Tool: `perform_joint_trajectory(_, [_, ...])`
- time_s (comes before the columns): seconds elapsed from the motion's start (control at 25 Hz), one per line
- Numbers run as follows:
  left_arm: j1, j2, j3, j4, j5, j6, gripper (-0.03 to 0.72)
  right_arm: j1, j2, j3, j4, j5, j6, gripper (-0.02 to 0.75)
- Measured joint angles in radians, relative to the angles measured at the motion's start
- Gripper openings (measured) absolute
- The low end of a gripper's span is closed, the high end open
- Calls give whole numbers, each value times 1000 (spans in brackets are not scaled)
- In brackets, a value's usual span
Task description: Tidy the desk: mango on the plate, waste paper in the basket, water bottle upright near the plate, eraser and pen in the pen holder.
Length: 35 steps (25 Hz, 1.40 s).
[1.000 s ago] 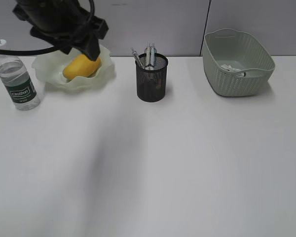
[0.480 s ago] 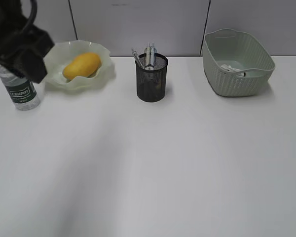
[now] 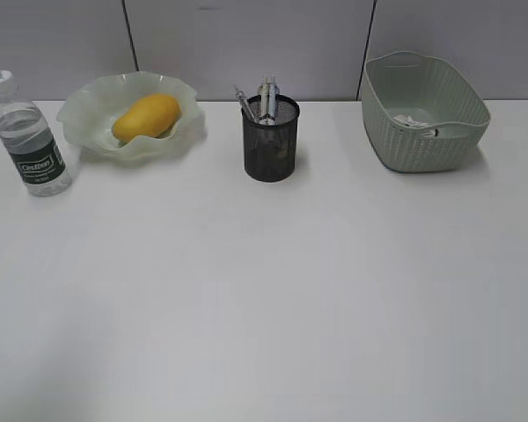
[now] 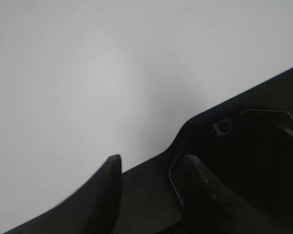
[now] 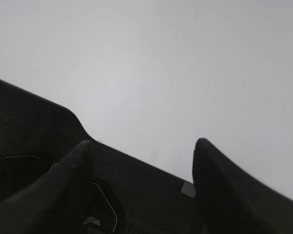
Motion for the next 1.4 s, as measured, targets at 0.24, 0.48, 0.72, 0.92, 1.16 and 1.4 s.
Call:
perform_joint_trajectory(0.24, [0,-377,143,-1,8,0,487,0,0,0,-1,-1,0,501])
perform_joint_trajectory(0.48, [0,-659,172,0,9,0,507,0,0,0,-1,-2,0,501])
perform_joint_trajectory(0.72, [0,-748,220,0,-13,0,508,0,0,5,0,-12,0,501])
perform_joint_trajectory(0.92, [0,-750,232,0,-71,0,510,0,0,12,3,-22,0,501])
perform_joint_trajectory(1.16, [0,-741,262,-2,-141,0,509,0,0,19,6,-29,2,501])
perform_joint_trajectory(1.4, [0,-739,264,-3,-143,0,509,0,0,19,6,-30,2,501])
